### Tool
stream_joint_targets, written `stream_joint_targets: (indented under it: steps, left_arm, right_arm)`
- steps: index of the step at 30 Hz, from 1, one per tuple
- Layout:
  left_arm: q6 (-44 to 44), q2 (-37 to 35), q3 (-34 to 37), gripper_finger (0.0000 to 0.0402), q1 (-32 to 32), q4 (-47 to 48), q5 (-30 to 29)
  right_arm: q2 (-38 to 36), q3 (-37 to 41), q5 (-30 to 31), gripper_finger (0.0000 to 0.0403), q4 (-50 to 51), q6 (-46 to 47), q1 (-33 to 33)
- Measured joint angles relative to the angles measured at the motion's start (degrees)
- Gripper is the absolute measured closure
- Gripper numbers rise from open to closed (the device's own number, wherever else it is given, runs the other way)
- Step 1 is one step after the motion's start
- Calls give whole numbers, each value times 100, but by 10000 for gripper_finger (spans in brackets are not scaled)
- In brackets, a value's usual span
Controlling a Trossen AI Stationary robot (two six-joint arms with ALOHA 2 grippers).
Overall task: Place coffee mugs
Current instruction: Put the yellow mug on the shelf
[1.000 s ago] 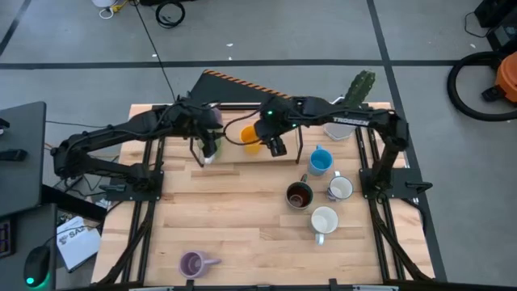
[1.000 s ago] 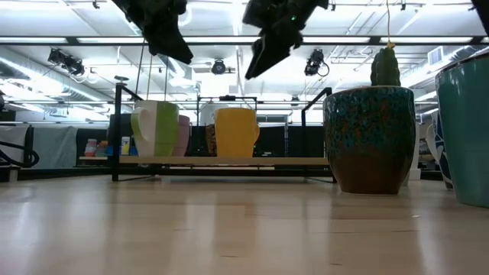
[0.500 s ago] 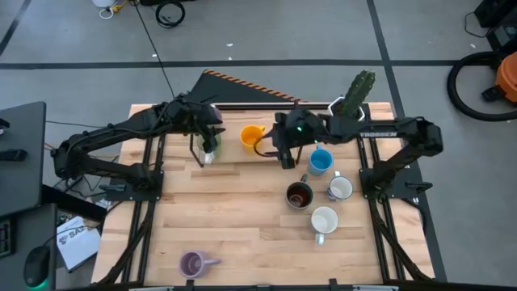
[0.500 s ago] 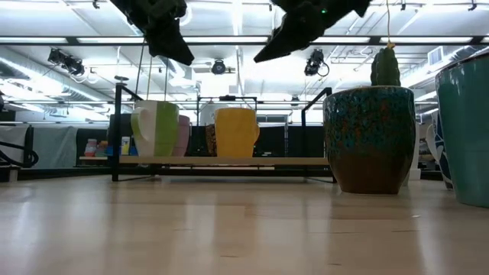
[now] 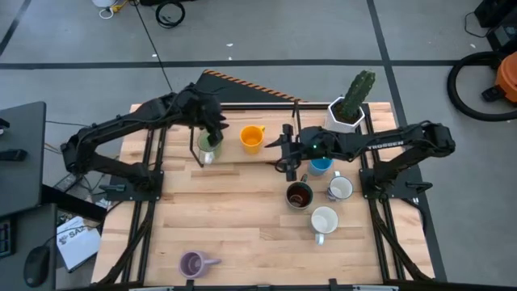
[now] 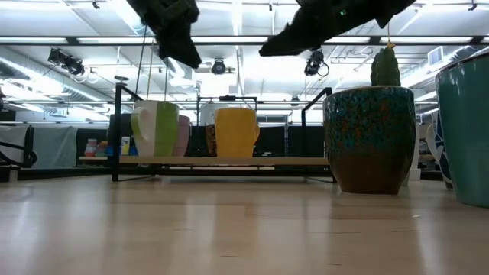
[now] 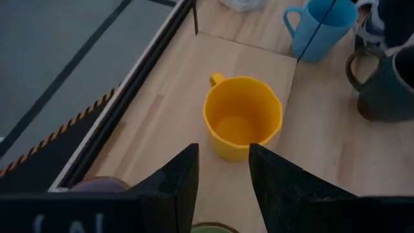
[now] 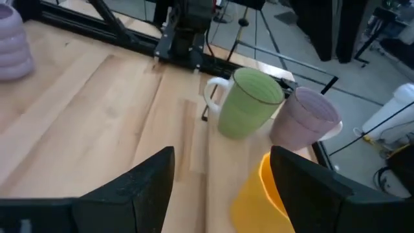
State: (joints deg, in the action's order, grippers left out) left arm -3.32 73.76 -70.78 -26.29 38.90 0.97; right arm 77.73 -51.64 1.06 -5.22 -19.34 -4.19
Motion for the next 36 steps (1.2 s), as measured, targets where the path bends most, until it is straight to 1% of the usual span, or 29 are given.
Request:
stream_joint_targets:
  steps: [6,9,14,19,23,25,29,32,36]
  left_arm:
    - [-377,548,-529,260,20,519,20]
    - [-607,709,-598,260,49,710,20]
    - [-1398,823,-605,260,207,595,-71]
    - [-1384,828,-608,260,362,334,-79]
    - [-1055,832,-608,260,501,239,-84]
    - [-933,843,-608,260,561,231,-123]
    - [-969,843,-608,260,618,237,-276]
    - [-1062,843,-608,260,617,220,-455]
    - [-1081,843,-612,260,617,148,-476]
  right_arm:
    - [-115,234,16,142,5,324,151]
    - [-115,381,200,142,-46,320,304]
    - [-115,595,681,142,-164,382,625]
    - [-115,805,1036,142,-473,421,984]
    - [-153,1094,1341,142,-854,420,1255]
    - [-217,1246,1571,142,-1025,294,1376]
    - [-502,1384,1958,142,-1102,158,1515]
    - [-721,1477,1975,142,-1118,165,1541]
    - [-901,1646,1736,142,-1223,167,1531]
